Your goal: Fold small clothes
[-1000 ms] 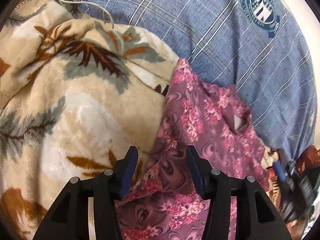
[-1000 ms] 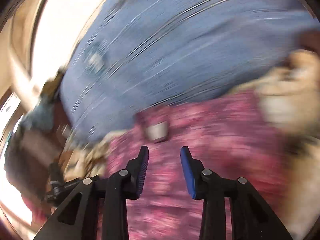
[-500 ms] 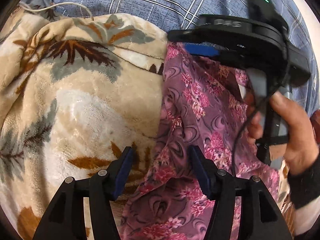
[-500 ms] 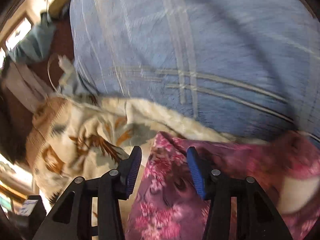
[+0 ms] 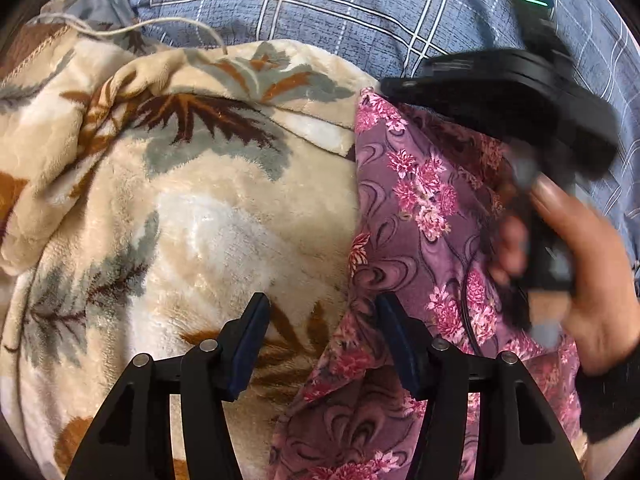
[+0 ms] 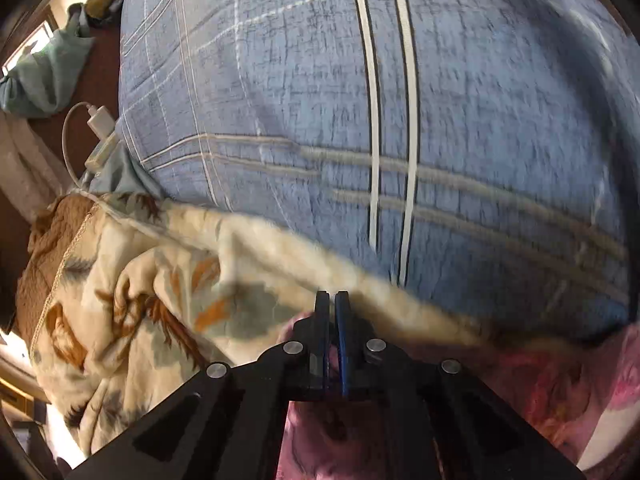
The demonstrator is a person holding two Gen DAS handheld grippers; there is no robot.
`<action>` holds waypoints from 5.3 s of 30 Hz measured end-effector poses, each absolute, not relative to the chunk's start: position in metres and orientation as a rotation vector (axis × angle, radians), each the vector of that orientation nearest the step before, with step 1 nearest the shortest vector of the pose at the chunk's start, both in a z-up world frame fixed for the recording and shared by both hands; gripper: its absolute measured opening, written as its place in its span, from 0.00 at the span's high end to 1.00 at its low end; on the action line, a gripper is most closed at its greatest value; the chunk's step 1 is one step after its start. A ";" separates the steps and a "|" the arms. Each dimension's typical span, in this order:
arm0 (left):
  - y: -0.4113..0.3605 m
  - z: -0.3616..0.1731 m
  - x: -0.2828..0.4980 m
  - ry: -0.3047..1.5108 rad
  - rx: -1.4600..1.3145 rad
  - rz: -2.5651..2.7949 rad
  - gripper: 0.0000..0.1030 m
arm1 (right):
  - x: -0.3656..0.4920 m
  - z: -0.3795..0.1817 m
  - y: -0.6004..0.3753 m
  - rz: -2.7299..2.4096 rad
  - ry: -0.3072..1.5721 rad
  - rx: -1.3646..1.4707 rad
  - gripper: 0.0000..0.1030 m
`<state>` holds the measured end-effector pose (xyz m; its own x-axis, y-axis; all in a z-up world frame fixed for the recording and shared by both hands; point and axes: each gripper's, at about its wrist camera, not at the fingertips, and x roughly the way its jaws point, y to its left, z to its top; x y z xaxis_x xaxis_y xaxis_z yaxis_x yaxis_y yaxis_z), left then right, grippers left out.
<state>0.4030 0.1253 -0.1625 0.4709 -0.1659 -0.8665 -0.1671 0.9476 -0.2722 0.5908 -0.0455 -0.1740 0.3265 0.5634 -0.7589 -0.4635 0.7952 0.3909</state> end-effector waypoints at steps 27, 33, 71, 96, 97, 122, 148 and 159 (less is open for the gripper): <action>0.123 -0.119 0.336 1.036 -0.308 0.021 0.49 | 0.287 -0.098 -0.435 0.077 0.879 0.422 0.68; 0.146 -0.099 0.246 1.116 -0.299 -0.048 0.47 | 0.180 -0.106 -0.449 0.126 0.963 0.461 0.49; 0.130 -0.197 0.134 1.448 -0.367 -0.257 0.94 | 0.092 -0.167 -0.413 0.305 1.156 0.299 0.95; 0.139 -0.133 0.131 1.231 -0.519 -0.421 0.94 | 0.104 -0.159 -0.437 0.551 1.071 0.900 0.95; 0.141 -0.128 0.134 1.217 -0.534 -0.426 0.94 | 0.107 -0.154 -0.438 0.573 1.040 0.951 0.95; 0.135 -0.086 0.396 0.994 -0.571 -0.299 0.94 | 0.342 -0.160 -0.462 0.540 0.740 1.239 0.95; 0.093 -0.179 0.587 1.184 -0.699 -0.132 0.67 | 0.484 -0.180 -0.438 0.459 0.924 1.129 0.49; 0.122 -0.149 0.526 1.096 -0.592 -0.003 0.56 | 0.449 -0.166 -0.472 0.256 0.901 0.923 0.48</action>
